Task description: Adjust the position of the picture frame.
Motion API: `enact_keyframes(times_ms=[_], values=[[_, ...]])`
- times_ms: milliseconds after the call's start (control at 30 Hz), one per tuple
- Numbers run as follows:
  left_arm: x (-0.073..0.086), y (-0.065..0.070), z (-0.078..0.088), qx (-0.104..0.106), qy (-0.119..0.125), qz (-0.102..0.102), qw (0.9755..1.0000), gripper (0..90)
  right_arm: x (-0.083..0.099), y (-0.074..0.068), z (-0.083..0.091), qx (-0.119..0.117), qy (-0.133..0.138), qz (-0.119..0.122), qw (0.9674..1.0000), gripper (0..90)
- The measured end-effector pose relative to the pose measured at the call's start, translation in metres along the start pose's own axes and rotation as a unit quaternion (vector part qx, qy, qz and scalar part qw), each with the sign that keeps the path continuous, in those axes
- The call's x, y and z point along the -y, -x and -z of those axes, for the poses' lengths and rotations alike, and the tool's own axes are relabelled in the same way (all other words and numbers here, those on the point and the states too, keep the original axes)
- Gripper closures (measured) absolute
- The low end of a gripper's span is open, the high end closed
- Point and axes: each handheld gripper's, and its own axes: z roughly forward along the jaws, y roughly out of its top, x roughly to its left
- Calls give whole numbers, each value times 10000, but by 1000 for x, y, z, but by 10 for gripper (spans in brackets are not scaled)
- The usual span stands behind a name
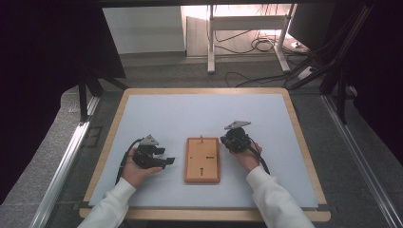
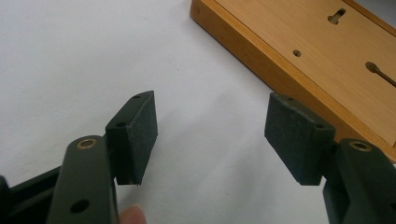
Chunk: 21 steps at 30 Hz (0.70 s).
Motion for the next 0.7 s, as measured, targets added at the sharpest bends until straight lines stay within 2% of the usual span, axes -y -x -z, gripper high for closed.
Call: enact_keyframes(times_ms=[33,100,133,200,433,467,700], values=[[0,0,0,0,-11,-3,10000,347,0,0,0,0,0,0,10000,900],[0,0,-1,1,-23,-20,10000,348,6,3,17,-69,107,-33,9999,900],[0,0,-1,-3,-23,-31,10000,348,6,3,17,-69,107,-33,9999,900],[0,1,-2,0,-4,-49,10000,347,11,5,28,-55,153,-22,9999,900],[0,3,-1,-24,36,-165,9999,345,34,12,55,-50,193,-2,9998,900],[0,3,-1,-25,31,-178,9998,345,41,12,60,-70,170,22,9998,898],[0,4,-2,-31,25,-226,9997,344,62,8,74,-96,99,168,9998,886]])
